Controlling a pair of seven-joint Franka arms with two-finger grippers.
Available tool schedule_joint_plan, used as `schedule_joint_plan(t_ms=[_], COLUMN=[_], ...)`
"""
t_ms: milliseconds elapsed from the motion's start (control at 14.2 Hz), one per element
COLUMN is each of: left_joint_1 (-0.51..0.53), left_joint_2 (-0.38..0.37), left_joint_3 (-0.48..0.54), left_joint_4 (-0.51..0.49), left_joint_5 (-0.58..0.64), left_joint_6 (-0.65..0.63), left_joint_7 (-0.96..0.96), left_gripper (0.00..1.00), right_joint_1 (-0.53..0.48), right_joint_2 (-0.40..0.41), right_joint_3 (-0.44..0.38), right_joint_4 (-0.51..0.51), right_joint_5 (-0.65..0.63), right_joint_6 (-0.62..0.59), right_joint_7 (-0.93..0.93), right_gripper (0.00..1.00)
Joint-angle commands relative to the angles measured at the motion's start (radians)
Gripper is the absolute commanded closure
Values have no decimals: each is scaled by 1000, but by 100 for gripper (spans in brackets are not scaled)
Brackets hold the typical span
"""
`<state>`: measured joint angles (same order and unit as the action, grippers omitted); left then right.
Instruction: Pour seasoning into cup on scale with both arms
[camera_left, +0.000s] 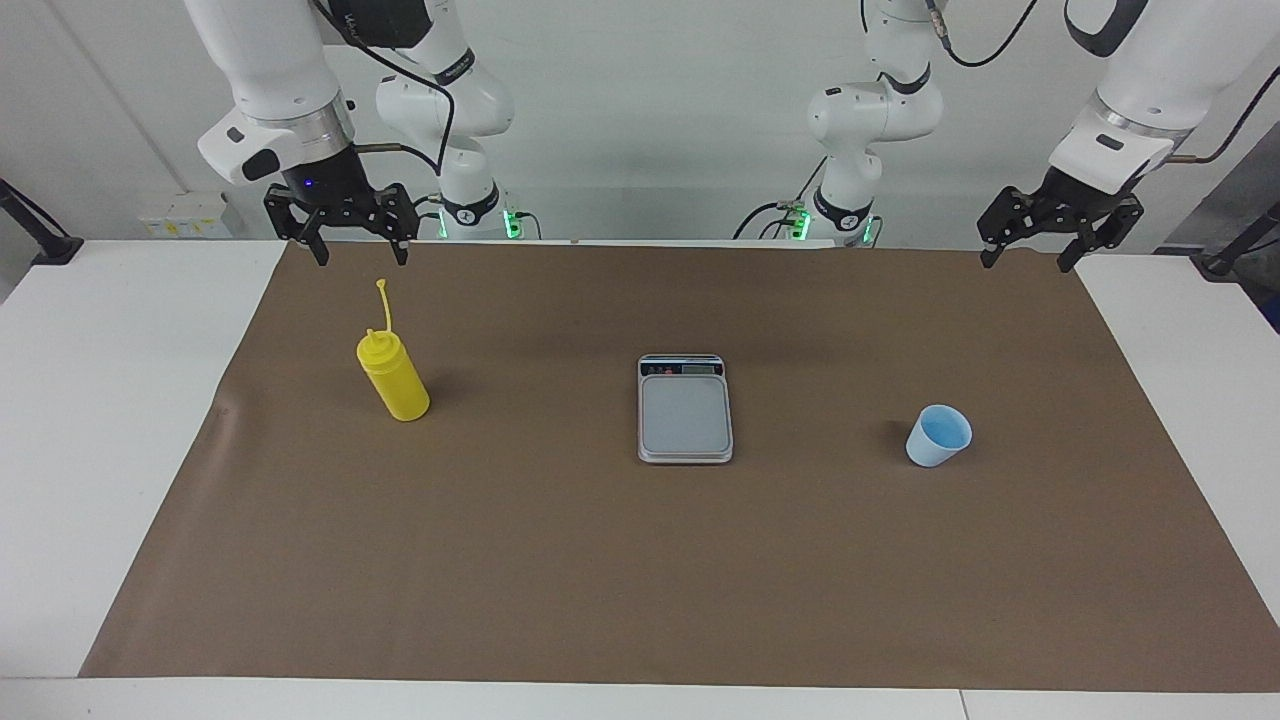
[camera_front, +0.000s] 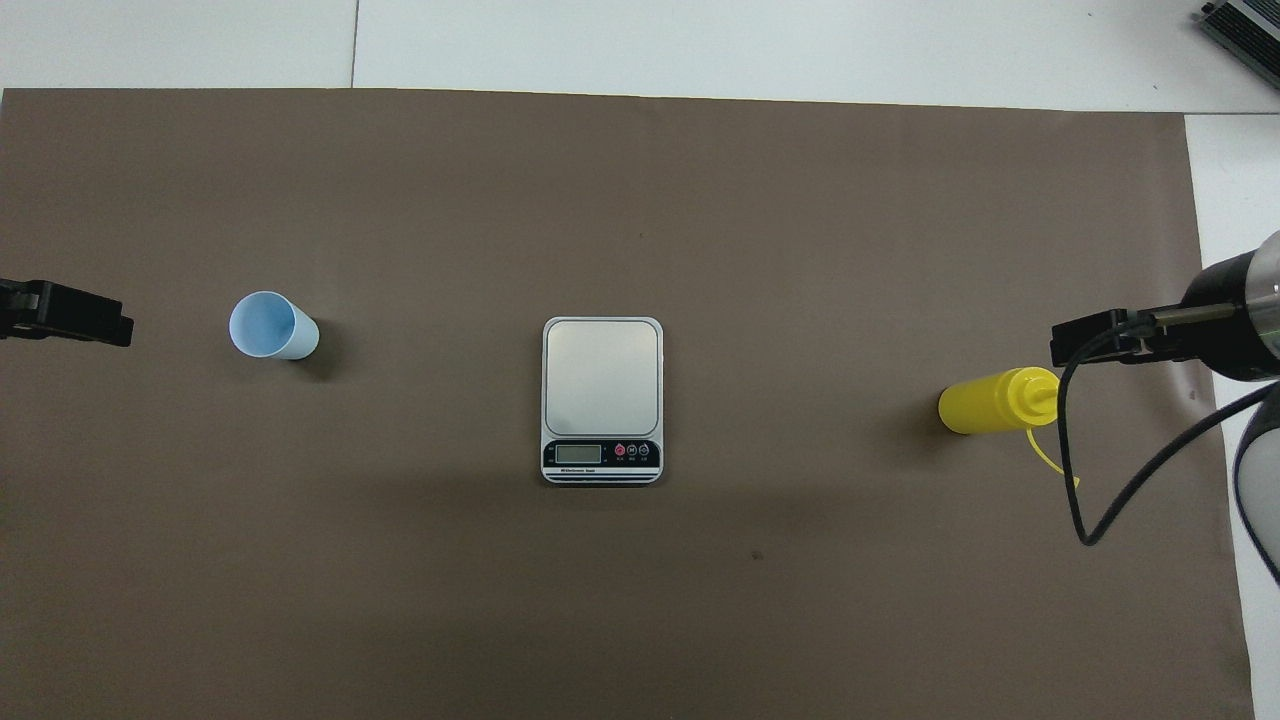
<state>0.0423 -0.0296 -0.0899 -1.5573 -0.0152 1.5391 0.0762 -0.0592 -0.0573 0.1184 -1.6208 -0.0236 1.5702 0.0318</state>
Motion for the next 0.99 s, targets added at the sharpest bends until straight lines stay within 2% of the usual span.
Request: schedule_joint_plan(t_ms=[0, 917], left_joint_1=[-12, -7], left_joint_2=[-21, -16], left_joint_3=[9, 10], left_joint_4=[-27, -26], left_joint_5=[14, 6], left_joint_6=[18, 35], left_joint_7=[11, 39], left_gripper=[0, 0], right_joint_1=[-8, -8], right_joint_2=[-16, -16], right_joint_3=[4, 4], right_joint_4=[-11, -11], right_joint_5=[2, 2], right_joint_6=[-10, -10], right_joint_7=[8, 10], right_gripper=[0, 0])
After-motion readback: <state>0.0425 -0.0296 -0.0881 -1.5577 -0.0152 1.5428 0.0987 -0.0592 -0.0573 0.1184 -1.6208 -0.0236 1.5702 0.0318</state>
